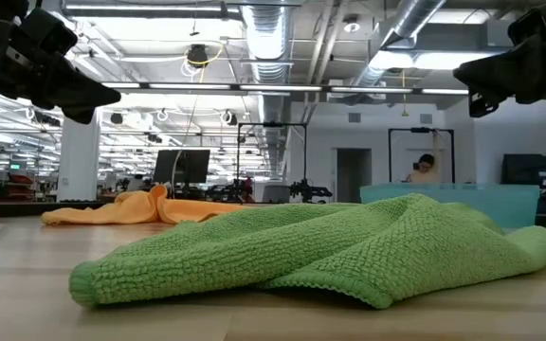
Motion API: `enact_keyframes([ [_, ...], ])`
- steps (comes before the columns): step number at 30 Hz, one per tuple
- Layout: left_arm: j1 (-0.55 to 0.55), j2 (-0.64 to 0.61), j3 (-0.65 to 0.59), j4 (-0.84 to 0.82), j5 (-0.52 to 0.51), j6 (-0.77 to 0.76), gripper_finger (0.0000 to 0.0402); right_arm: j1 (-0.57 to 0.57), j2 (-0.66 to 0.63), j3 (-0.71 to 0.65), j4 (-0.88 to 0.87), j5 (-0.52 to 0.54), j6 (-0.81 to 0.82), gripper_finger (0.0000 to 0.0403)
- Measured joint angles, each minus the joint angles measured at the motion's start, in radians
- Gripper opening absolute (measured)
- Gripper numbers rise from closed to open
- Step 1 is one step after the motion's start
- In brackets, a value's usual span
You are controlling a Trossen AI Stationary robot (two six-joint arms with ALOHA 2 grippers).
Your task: Roll microfiber towels into tight, uniform cylinder then place into a basket
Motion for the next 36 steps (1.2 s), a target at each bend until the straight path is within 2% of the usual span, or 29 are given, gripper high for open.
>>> enact_keyframes([
  [15, 0.000, 0.000, -0.007, 0.067, 0.006, -0.078, 0.0000, 0.000, 0.000, 0.000, 0.000, 0.000, 0.000, 0.0066],
  [21, 0.000, 0.000, -0.006, 0.081, 0.005, -0.038, 0.0000, 0.000, 0.000, 0.000, 0.000, 0.000, 0.000, 0.0066],
  [27, 0.000, 0.000, -0.004, 0.086, 0.005, -0.075, 0.0003, 0.000, 0.000, 0.000, 0.000, 0.000, 0.000, 0.0066],
  [32, 0.000, 0.000, -0.004, 0.087, 0.000, -0.051, 0.0040, 0.000, 0.000, 0.000, 0.000, 0.000, 0.000, 0.0066],
  [36, 0.000, 0.000, -0.016, 0.095, -0.087, -0.048, 0.0096, 0.000, 0.000, 0.000, 0.000, 0.000, 0.000, 0.0066],
])
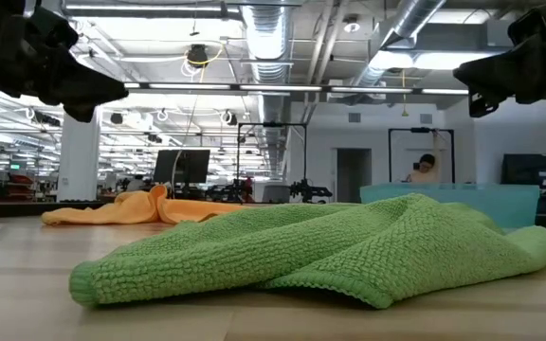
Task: Roll microfiber towels into tight, uniform cylinder then place into a basket
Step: Fold the orange towel
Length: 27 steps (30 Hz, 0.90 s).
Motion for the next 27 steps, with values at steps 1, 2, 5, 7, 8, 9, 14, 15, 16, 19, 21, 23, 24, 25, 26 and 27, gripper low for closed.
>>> enact_keyframes([
  [1, 0.000, 0.001, -0.002, 0.006, -0.025, -0.008, 0.0110, 0.000, 0.000, 0.000, 0.000, 0.000, 0.000, 0.0066],
  [2, 0.000, 0.003, -0.003, 0.010, -0.040, -0.013, 0.0123, 0.000, 0.000, 0.000, 0.000, 0.000, 0.000, 0.0066],
  [5, 0.000, 0.007, -0.003, 0.009, -0.049, -0.019, 0.0157, 0.000, 0.000, 0.000, 0.000, 0.000, 0.000, 0.0066],
  [7, 0.000, 0.006, -0.003, 0.009, -0.049, -0.007, 0.0171, 0.000, 0.000, 0.000, 0.000, 0.000, 0.000, 0.0066],
  [8, 0.000, 0.006, -0.003, 0.009, -0.050, -0.003, 0.0176, 0.000, 0.000, 0.000, 0.000, 0.000, 0.000, 0.0066],
  [9, 0.000, 0.006, -0.003, 0.010, -0.050, -0.003, 0.0180, 0.000, 0.000, 0.000, 0.000, 0.000, 0.000, 0.0066],
  [14, 0.000, 0.007, -0.007, 0.103, -0.053, -0.002, 0.0181, 0.000, 0.000, 0.000, 0.000, 0.000, 0.000, 0.0066],
  [15, 0.000, 0.007, -0.007, 0.154, -0.054, 0.014, 0.0180, 0.000, 0.000, 0.000, 0.000, 0.000, 0.000, 0.0066],
  [16, 0.000, 0.006, -0.007, 0.206, -0.054, 0.034, 0.0178, 0.000, 0.000, 0.000, 0.000, 0.000, 0.000, 0.0066],
  [19, 0.000, 0.007, -0.007, 0.373, -0.054, 0.111, 0.0176, 0.000, 0.000, 0.000, 0.000, 0.000, 0.000, 0.0066],
  [21, 0.000, 0.006, -0.002, 0.461, -0.049, 0.172, 0.0174, 0.000, 0.000, 0.000, 0.000, 0.000, 0.000, 0.0066],
  [23, 0.000, 0.006, 0.016, 0.483, -0.048, 0.222, 0.0174, 0.000, 0.000, 0.000, 0.000, 0.000, 0.000, 0.0066],
  [24, 0.000, 0.008, 0.027, 0.477, -0.048, 0.241, 0.0174, 0.000, 0.000, 0.000, 0.000, 0.000, 0.000, 0.0066],
  [25, 0.000, 0.015, 0.039, 0.473, -0.048, 0.254, 0.0174, 0.000, 0.000, 0.000, 0.000, 0.000, 0.000, 0.0066],
  [26, 0.000, 0.028, 0.049, 0.474, -0.048, 0.264, 0.0174, 0.000, 0.000, 0.000, 0.000, 0.000, 0.000, 0.0066],
  [27, 0.000, 0.042, 0.058, 0.471, -0.048, 0.270, 0.0174, 0.000, 0.000, 0.000, 0.000, 0.000, 0.000, 0.0066],
])
